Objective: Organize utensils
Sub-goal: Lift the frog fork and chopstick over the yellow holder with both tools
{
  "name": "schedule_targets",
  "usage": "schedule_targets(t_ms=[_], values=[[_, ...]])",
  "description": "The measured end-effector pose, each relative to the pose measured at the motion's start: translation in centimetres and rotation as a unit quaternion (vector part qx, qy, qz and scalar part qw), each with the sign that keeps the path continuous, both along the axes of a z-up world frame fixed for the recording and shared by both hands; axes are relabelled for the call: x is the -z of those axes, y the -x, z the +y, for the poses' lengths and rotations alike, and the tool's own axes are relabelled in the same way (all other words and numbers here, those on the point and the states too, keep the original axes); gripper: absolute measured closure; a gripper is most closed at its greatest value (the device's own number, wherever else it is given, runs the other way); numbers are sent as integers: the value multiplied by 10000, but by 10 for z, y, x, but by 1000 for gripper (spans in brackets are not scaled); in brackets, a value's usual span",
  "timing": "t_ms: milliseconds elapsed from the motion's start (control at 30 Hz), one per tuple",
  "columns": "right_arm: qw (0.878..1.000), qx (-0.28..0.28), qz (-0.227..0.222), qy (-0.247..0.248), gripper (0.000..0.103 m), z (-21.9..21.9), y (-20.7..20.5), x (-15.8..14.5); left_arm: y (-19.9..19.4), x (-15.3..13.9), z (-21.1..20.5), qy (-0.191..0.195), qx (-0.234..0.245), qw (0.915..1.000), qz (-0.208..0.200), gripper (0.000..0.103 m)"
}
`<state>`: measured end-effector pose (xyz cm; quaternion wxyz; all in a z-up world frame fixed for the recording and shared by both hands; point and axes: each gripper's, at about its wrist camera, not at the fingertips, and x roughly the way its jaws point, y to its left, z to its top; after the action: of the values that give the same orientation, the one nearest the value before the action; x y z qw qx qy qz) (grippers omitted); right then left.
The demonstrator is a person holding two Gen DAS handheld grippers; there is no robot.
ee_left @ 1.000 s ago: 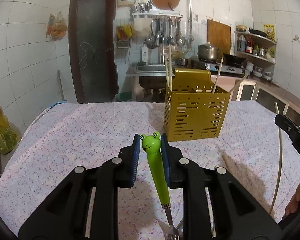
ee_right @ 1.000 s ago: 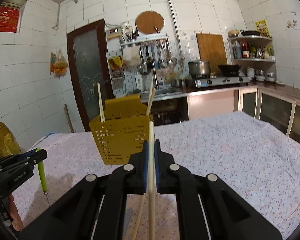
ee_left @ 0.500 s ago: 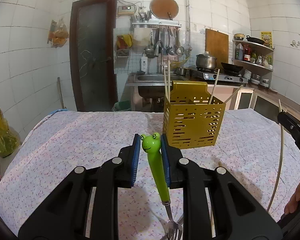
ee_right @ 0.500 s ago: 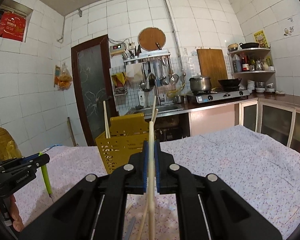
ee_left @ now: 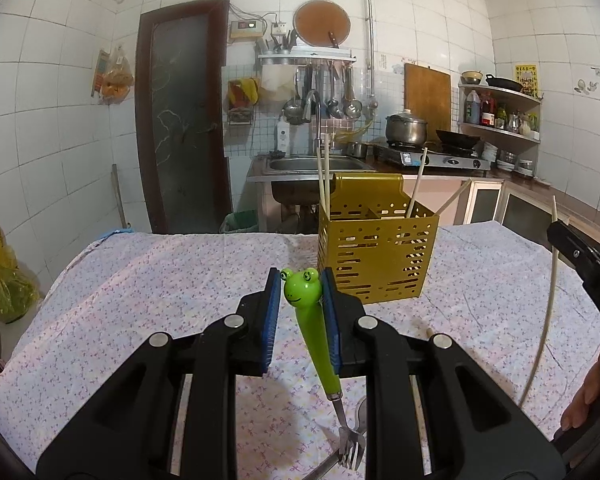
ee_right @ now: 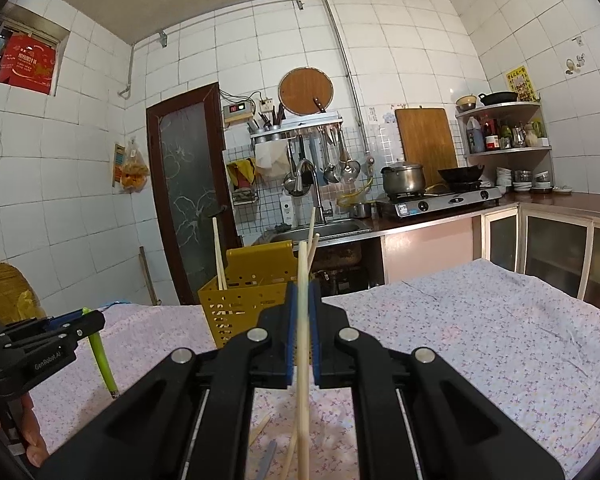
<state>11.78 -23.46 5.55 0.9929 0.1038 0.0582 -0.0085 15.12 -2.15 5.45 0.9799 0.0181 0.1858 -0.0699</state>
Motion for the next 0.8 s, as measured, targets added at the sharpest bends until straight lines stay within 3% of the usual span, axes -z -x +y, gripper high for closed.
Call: schedule_targets(t_ms=[467, 800], values=[[9999, 102, 35, 121, 97, 3, -2, -8, -6, -7, 2, 97, -71, 9998, 156, 84], [9990, 9, -264, 362, 97, 13, -25, -64, -21, -48, -4, 230, 71, 9997, -70, 84]])
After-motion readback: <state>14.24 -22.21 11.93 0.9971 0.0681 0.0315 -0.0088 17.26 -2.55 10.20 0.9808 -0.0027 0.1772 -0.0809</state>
